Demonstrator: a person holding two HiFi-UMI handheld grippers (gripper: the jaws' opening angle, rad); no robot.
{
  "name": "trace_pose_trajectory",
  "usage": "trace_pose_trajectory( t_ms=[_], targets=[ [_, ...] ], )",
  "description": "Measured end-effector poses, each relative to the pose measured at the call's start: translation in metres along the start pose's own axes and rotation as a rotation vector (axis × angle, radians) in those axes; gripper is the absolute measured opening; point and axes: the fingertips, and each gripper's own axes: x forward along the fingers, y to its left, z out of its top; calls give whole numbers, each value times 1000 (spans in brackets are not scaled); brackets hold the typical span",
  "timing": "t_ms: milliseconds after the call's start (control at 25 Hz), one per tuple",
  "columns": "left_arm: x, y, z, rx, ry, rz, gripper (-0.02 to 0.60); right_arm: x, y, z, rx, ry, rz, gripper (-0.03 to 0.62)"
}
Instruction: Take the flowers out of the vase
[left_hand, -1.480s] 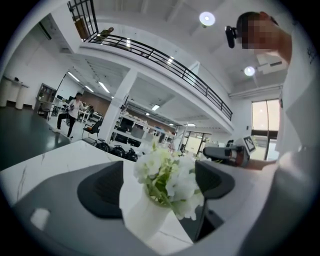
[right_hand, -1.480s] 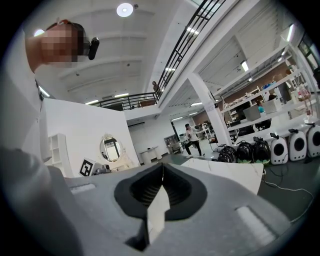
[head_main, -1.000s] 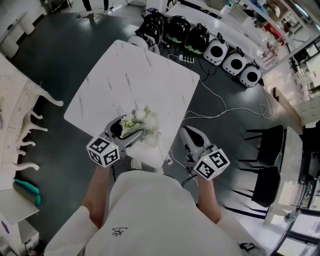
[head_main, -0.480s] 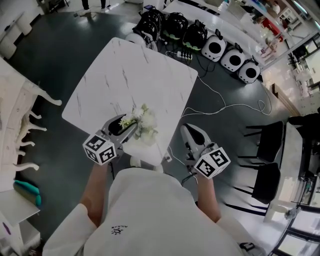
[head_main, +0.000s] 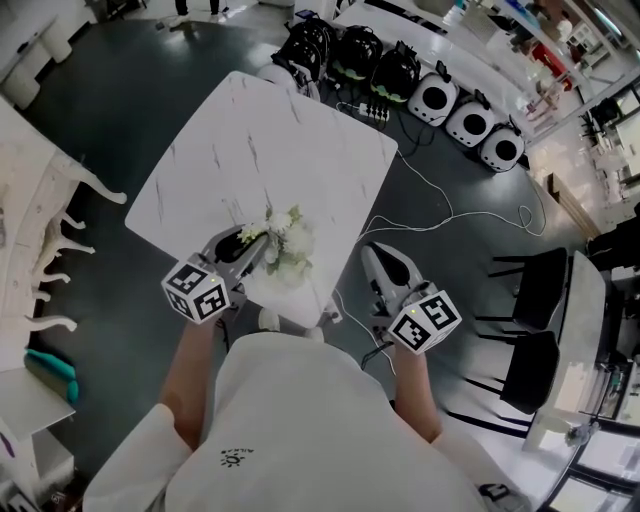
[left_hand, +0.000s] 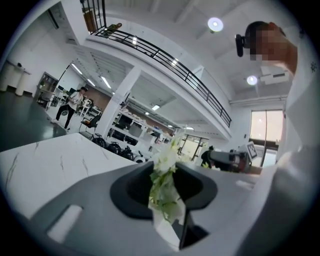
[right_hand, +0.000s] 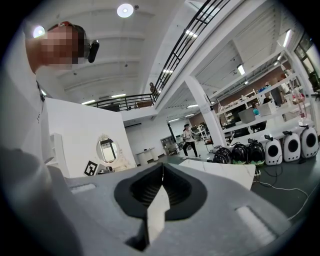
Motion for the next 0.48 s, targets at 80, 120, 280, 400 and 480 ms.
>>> trace_pose_trajectory(
  t_ms=[80,120,280,400,480],
  targets=[
    [-1,0,2,-17,-10,5,103,-2,0,0,0,-1,5,2],
    [-1,0,3,-24,-15,7,101,-2,-1,0,0,-2,6,2],
    [-2,-1,9,-71,-41,8,94,-5,-2,1,-1,-6,13,2],
    [-4,-4,15,-94,-59,8,89,-7,-2,2,-1,-8,17,2],
    [-4,-6,19,-101,-68,8,86,-9,-3,2,-2,-11,19,2]
  ],
)
